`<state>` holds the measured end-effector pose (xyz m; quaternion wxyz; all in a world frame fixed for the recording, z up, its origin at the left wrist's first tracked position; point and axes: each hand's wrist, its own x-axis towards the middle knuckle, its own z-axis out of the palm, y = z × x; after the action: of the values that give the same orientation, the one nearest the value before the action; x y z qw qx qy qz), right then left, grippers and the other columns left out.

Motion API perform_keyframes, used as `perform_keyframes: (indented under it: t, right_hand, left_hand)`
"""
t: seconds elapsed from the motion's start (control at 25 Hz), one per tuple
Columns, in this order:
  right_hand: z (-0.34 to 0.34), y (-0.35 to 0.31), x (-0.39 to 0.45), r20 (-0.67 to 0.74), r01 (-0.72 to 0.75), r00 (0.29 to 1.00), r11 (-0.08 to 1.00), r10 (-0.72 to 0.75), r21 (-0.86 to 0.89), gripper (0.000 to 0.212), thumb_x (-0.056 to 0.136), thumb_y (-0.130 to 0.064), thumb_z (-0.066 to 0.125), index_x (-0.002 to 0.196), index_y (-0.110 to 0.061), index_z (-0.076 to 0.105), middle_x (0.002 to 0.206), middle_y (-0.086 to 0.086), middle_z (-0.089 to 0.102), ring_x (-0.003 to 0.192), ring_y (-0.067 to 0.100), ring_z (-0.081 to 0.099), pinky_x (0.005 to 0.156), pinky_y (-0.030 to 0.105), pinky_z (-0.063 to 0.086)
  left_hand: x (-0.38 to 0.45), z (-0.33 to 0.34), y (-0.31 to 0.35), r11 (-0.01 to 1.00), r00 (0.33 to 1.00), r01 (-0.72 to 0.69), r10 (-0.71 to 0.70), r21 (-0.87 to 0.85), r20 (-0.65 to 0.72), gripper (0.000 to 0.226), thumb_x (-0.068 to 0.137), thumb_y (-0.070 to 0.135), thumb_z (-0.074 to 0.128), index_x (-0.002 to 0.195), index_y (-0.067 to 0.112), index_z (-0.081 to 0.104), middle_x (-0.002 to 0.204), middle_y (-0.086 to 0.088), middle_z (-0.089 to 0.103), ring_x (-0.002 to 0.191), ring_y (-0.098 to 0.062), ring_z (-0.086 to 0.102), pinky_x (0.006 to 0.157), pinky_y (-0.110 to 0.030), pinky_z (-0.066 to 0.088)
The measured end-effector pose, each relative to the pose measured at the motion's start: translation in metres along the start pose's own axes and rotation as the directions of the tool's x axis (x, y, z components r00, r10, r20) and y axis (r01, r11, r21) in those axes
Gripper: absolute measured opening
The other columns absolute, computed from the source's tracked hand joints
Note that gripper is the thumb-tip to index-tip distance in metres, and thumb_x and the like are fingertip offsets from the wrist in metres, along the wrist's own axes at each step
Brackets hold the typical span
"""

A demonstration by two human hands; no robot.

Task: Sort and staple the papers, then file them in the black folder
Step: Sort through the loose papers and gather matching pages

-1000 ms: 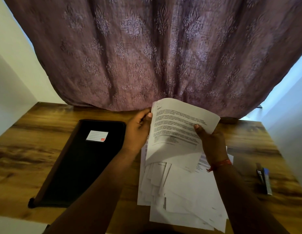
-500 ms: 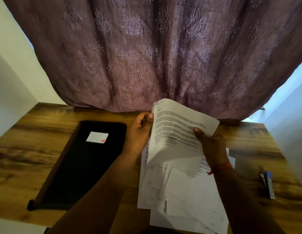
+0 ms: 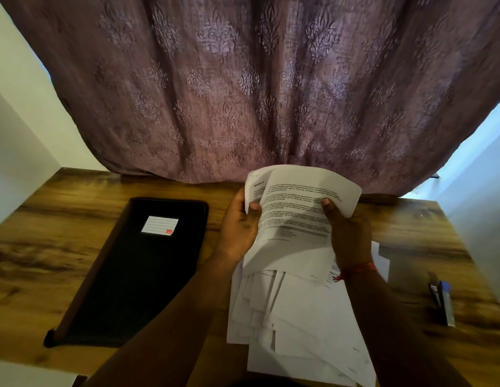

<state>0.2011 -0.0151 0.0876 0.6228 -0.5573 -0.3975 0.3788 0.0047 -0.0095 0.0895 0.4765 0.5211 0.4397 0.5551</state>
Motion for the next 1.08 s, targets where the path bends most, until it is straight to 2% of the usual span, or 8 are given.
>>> perform_keyframes:
  t: [0.16, 0.32, 0.48, 0.64, 0.76, 0.92, 1.0, 1.08]
  right_hand:
    - [0.000, -0.005, 0.002, -0.018, -0.006, 1.000, 0.999, 0.007, 0.031, 0.008, 0.088, -0.026, 0.069, 0.096, -0.024, 0.071, 0.087, -0.007, 0.074, 0.082, 0.011, 0.072, 0.067, 0.026, 0.058]
    - [-0.001, -0.004, 0.001, 0.008, -0.008, 1.000, 1.000, 0.007, 0.030, 0.010, 0.088, -0.023, 0.070, 0.097, -0.024, 0.071, 0.092, -0.006, 0.074, 0.087, 0.012, 0.072, 0.071, 0.026, 0.058]
    - [-0.008, -0.005, -0.004, 0.071, 0.038, 0.997, 0.998, -0.042, 0.047, 0.016, 0.088, -0.016, 0.068, 0.101, -0.026, 0.069, 0.099, -0.005, 0.074, 0.095, 0.012, 0.070, 0.080, 0.028, 0.058]
    - [-0.011, -0.002, -0.010, 0.169, 0.034, 0.985, 0.998, -0.042, 0.048, 0.021, 0.087, -0.013, 0.069, 0.103, -0.027, 0.068, 0.103, -0.001, 0.074, 0.100, 0.018, 0.069, 0.084, 0.038, 0.058]
    - [-0.010, 0.007, -0.014, 0.195, -0.016, 0.981, 1.000, 0.019, -0.018, 0.022, 0.086, -0.015, 0.071, 0.106, -0.026, 0.068, 0.107, 0.001, 0.073, 0.102, 0.019, 0.069, 0.088, 0.045, 0.057]
    - [-0.009, 0.003, -0.024, 0.111, 0.016, 0.994, 1.000, -0.017, 0.010, 0.020, 0.086, -0.018, 0.071, 0.102, -0.031, 0.068, 0.102, -0.007, 0.074, 0.099, 0.012, 0.069, 0.086, 0.036, 0.057]
    - [-0.007, 0.003, -0.028, 0.072, 0.031, 0.997, 0.999, -0.032, 0.013, 0.017, 0.087, -0.021, 0.071, 0.099, -0.033, 0.069, 0.100, -0.010, 0.073, 0.098, 0.011, 0.069, 0.082, 0.032, 0.057]
    - [-0.005, 0.008, -0.035, 0.051, -0.002, 0.999, 1.000, 0.003, -0.022, 0.013, 0.087, -0.025, 0.071, 0.096, -0.034, 0.068, 0.101, -0.007, 0.073, 0.099, 0.012, 0.068, 0.085, 0.038, 0.058]
  left_hand:
    - [0.002, -0.004, -0.003, 1.000, 1.000, -0.016, 0.016, 0.006, 0.007, 0.078, 0.069, 0.074, 0.065, 0.121, 0.018, 0.057, 0.106, 0.004, 0.072, 0.095, -0.012, 0.069, 0.071, -0.021, 0.055]
    - [-0.001, -0.002, 0.000, 0.999, 0.999, 0.036, -0.036, -0.018, -0.003, 0.049, 0.080, 0.058, 0.071, 0.117, 0.027, 0.064, 0.112, 0.002, 0.073, 0.105, -0.022, 0.070, 0.085, -0.045, 0.058]
    - [0.001, 0.000, 0.010, 0.990, 0.993, 0.116, -0.117, -0.084, -0.008, 0.025, 0.084, 0.038, 0.063, 0.106, 0.026, 0.068, 0.099, 0.009, 0.076, 0.096, -0.015, 0.072, 0.077, -0.031, 0.059]
    - [0.002, 0.000, 0.008, 0.966, 0.973, 0.228, -0.229, -0.118, 0.003, 0.025, 0.082, 0.044, 0.066, 0.099, 0.028, 0.074, 0.104, -0.004, 0.076, 0.098, -0.027, 0.072, 0.091, -0.052, 0.055]
    - [0.000, 0.001, 0.003, 0.969, 0.972, 0.233, -0.235, -0.082, -0.011, 0.015, 0.086, 0.046, 0.064, 0.093, 0.040, 0.075, 0.104, -0.002, 0.076, 0.099, -0.027, 0.072, 0.092, -0.056, 0.053]
    - [-0.006, 0.006, 0.004, 0.986, 0.991, 0.123, -0.127, -0.110, -0.030, 0.019, 0.097, 0.034, 0.057, 0.101, 0.042, 0.073, 0.111, 0.004, 0.074, 0.108, -0.020, 0.068, 0.098, -0.049, 0.052]
    - [-0.012, 0.013, 0.010, 0.985, 0.992, 0.098, -0.108, -0.145, -0.064, 0.019, 0.099, 0.026, 0.055, 0.104, 0.036, 0.071, 0.107, 0.011, 0.074, 0.108, -0.013, 0.068, 0.095, -0.036, 0.054]
    - [-0.019, 0.018, 0.008, 0.982, 0.986, 0.131, -0.143, -0.137, -0.085, 0.017, 0.099, 0.026, 0.054, 0.110, 0.032, 0.066, 0.102, 0.015, 0.074, 0.105, -0.010, 0.068, 0.086, -0.024, 0.056]
